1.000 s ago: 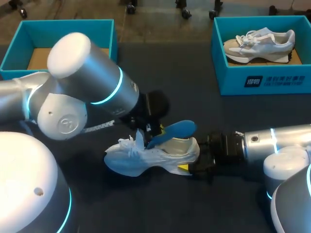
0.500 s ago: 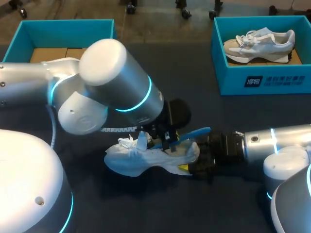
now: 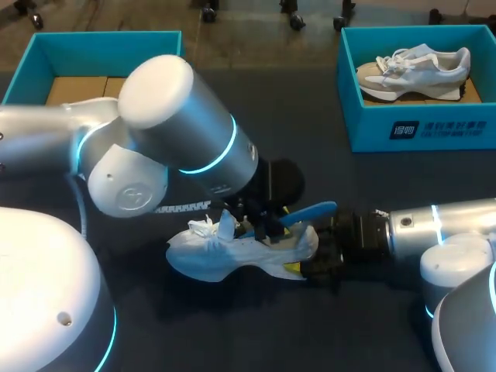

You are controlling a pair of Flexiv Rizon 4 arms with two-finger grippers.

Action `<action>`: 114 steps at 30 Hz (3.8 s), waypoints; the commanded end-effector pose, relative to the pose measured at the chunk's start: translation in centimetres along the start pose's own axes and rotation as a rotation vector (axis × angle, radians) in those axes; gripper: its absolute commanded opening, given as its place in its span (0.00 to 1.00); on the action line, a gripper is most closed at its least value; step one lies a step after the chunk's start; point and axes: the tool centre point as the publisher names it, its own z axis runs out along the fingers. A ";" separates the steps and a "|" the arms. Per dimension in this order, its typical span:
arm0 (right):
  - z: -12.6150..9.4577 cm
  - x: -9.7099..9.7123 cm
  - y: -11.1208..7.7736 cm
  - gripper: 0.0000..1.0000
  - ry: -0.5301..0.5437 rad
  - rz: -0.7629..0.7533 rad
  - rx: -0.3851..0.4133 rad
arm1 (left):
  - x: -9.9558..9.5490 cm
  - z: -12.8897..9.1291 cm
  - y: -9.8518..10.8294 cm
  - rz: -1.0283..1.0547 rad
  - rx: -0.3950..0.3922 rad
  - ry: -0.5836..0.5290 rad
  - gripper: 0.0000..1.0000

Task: Take the shoe out of the shoebox, open the shoe tongue, remove and reinsert the insole, then place the shoe into the shoebox

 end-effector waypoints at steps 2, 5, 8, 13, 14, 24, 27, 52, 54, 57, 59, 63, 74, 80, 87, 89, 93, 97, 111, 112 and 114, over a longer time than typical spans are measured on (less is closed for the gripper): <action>0.2 0.1 0.0 0.00 0.000 -0.001 0.005 | 0.2 -1.4 0.0 -0.001 0.031 -0.016 0.46; 0.2 0.1 0.0 0.00 0.000 -0.001 0.005 | 0.1 -1.5 -0.3 -0.004 0.039 -0.026 0.51; 0.2 0.1 0.0 0.00 0.000 -0.001 0.005 | -0.2 -1.6 -0.6 -0.003 0.040 -0.039 0.77; 0.2 0.1 0.0 0.00 0.000 -0.001 0.005 | -0.7 -1.6 -0.9 -0.015 0.054 -0.037 0.89; 0.2 0.1 0.0 0.00 0.000 -0.001 0.005 | -0.8 -1.5 -0.9 -0.016 0.055 -0.036 0.90; 0.2 0.1 0.0 0.00 0.000 -0.001 0.005 | -0.9 0.1 -0.9 -0.046 0.050 -0.054 0.79; 0.2 0.1 0.0 0.00 0.000 -0.001 0.005 | -0.9 0.5 -1.0 -0.054 0.048 -0.072 0.80; 0.2 0.1 0.0 0.00 0.000 -0.001 0.005 | -2.0 2.6 -1.1 -0.073 0.023 -0.094 0.45; 0.2 0.1 0.0 0.00 0.000 -0.001 0.005 | -2.0 2.7 -1.1 -0.074 0.022 -0.095 0.45; 0.2 0.1 0.0 0.00 0.000 -0.001 0.005 | -2.2 2.9 -1.1 -0.081 0.027 -0.092 0.45; 0.2 0.1 0.0 0.00 0.000 -0.001 0.005 | -2.3 2.9 -1.1 -0.086 0.034 -0.088 0.43; 0.2 0.1 0.0 0.00 0.000 -0.001 0.005 | -2.5 3.0 -1.2 -0.092 0.042 -0.086 0.35; 0.2 0.1 0.0 0.00 0.000 -0.001 0.005 | -2.9 3.2 -1.1 -0.123 0.076 -0.033 0.00; 0.2 0.1 0.0 0.00 0.000 -0.001 0.005 | -3.0 0.7 -2.2 -0.137 0.162 0.026 0.00; 0.2 0.1 0.0 0.00 0.000 -0.001 0.005 | -2.2 -2.7 -4.9 -0.115 0.250 0.084 0.00; 0.2 0.1 0.0 0.00 0.000 -0.001 0.005 | -2.1 -4.1 -5.8 -0.110 0.283 0.111 0.00; 0.2 0.1 0.0 0.00 0.000 -0.001 0.005 | -1.7 -7.3 -7.4 -0.094 0.346 0.156 0.00; 0.2 0.1 0.0 0.00 0.000 -0.001 0.005 | -1.4 -11.9 -9.3 -0.073 0.431 0.220 0.00; 0.2 0.1 0.0 0.00 0.000 -0.001 0.005 | -0.5 -21.9 -11.0 0.001 0.617 0.217 0.00; 0.2 0.1 0.0 0.00 0.000 -0.001 0.005 | -0.5 -22.4 -11.0 0.001 0.632 0.222 0.00; 0.2 0.1 0.0 0.00 0.000 -0.001 0.005 | -0.4 -23.3 -10.9 0.002 0.655 0.239 0.00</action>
